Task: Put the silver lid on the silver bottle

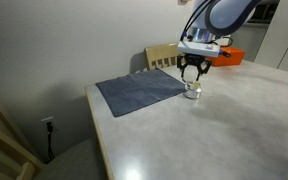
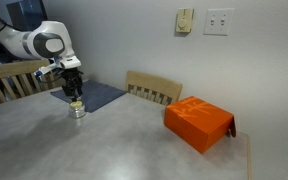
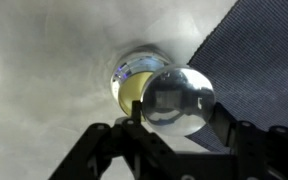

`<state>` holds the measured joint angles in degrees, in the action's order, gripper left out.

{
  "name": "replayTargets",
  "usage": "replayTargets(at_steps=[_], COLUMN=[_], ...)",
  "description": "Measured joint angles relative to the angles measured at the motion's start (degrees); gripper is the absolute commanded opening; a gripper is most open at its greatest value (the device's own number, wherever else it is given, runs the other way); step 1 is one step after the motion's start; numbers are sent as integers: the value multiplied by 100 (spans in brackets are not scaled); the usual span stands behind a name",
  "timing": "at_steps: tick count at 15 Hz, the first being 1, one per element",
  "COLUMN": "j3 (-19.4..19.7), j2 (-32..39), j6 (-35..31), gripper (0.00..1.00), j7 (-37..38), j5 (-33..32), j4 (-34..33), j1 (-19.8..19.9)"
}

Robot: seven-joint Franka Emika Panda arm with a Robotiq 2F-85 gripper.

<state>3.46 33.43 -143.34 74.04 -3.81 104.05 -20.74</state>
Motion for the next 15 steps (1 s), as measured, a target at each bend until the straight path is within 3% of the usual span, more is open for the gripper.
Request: replayTargets(at_steps=[4, 6, 12, 15], j3=[205, 176, -253, -321], j2=[-311, -351, -293, -285], j6=[-168, -168, -421, -502], gripper=[44, 44, 44, 44], j7=[881, 873, -131, -563], j5=[-340, -333, 167, 310], j4=[476, 591, 711, 714], j1=[-127, -61, 533, 646])
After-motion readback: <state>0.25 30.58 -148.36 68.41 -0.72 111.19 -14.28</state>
